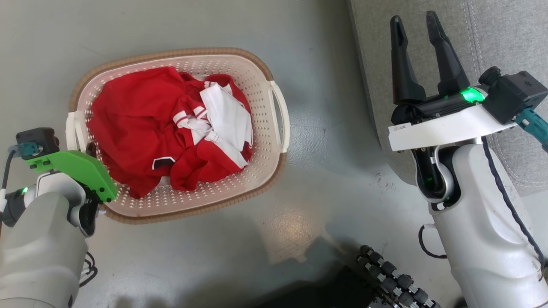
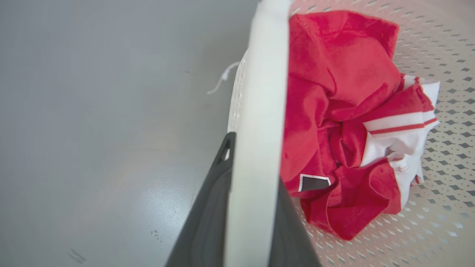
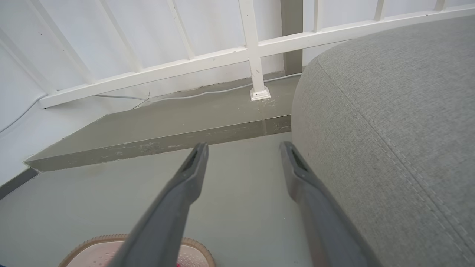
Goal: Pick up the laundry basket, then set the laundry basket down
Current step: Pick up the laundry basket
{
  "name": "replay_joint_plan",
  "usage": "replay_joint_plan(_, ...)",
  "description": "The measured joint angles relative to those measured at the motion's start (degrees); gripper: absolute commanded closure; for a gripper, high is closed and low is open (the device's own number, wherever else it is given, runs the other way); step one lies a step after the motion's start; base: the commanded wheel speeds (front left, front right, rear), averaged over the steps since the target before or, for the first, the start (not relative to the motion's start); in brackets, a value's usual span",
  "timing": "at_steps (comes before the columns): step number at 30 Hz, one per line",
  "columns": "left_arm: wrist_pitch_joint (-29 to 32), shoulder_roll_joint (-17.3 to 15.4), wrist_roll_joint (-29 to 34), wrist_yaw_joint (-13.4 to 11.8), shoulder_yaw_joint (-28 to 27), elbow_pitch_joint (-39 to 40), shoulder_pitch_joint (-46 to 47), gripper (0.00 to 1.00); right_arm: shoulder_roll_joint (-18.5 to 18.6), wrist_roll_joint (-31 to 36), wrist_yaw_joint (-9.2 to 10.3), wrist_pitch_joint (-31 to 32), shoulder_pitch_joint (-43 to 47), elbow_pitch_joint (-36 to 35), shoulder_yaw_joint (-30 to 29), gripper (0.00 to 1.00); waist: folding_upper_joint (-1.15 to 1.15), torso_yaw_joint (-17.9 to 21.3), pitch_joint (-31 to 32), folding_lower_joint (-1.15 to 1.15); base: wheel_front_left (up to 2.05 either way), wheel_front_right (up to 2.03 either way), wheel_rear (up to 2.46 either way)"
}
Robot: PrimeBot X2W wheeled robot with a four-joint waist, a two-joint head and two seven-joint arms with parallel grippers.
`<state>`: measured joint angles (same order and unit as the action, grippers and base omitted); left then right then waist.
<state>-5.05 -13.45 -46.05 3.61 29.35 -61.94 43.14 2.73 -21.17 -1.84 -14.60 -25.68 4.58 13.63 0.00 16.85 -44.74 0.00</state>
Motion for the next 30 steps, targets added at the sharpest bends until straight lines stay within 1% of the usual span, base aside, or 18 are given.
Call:
replay_joint_plan(6, -1.15, 1.01, -2.25, -0.21, -1.62, -1.63, 0.58, 1.00, 0.00, 0.00, 0.00, 0.00, 0.00, 0.18, 0.26, 0.00, 0.00, 0.12, 0.29, 0.00, 0.00, 0.00, 0.00)
replay_joint_plan(16, -1.64, 1.98, -2.11, -0.15, -1.18, -4.36, 1.27, 1.00, 0.00, 0.01, -0.01, 0.00, 0.01, 0.81, 0.42, 0.00, 0.00, 0.07, 1.00, 0.00, 0.00, 0.00, 0.00)
replay_joint_plan(17, -1.64, 2.09, -2.11, -0.03, -1.15, -4.53, 1.29, 0.79, 0.00, 0.02, -0.01, 0.00, 0.01, 0.86, 0.42, 0.00, 0.00, 0.04, 1.06, 0.00, 0.00, 0.00, 0.00)
replay_joint_plan(18, -1.60, 2.26, -2.18, 0.01, -1.16, -4.74, 1.36, 0.51, 0.00, 0.04, -0.02, 0.00, 0.01, 0.93, 0.43, 0.00, 0.00, -0.01, 1.12, 0.00, 0.00, 0.00, 0.00)
replay_joint_plan(19, -1.55, 2.41, -2.19, 0.36, -1.18, -4.93, 1.44, 0.00, 0.00, 0.09, -0.07, 0.00, 0.01, 1.02, 0.43, 0.00, 0.00, -0.05, 1.19, 0.00, 0.00, 0.00, 0.00)
replay_joint_plan(24, -1.54, 3.21, -2.63, 0.91, -1.25, -5.94, 1.87, 0.00, 0.00, 0.10, -0.09, 0.00, 0.01, 1.49, 0.44, 0.00, 0.00, -0.28, 1.53, 0.00, 0.00, 0.00, 0.00)
replay_joint_plan(30, -1.81, 3.58, -2.68, 0.93, -1.29, -6.91, 2.15, 0.00, 0.00, 0.10, -0.09, 0.00, 0.01, 2.08, 0.45, 0.00, 0.00, -0.54, 2.18, 0.00, 0.00, 0.00, 0.00)
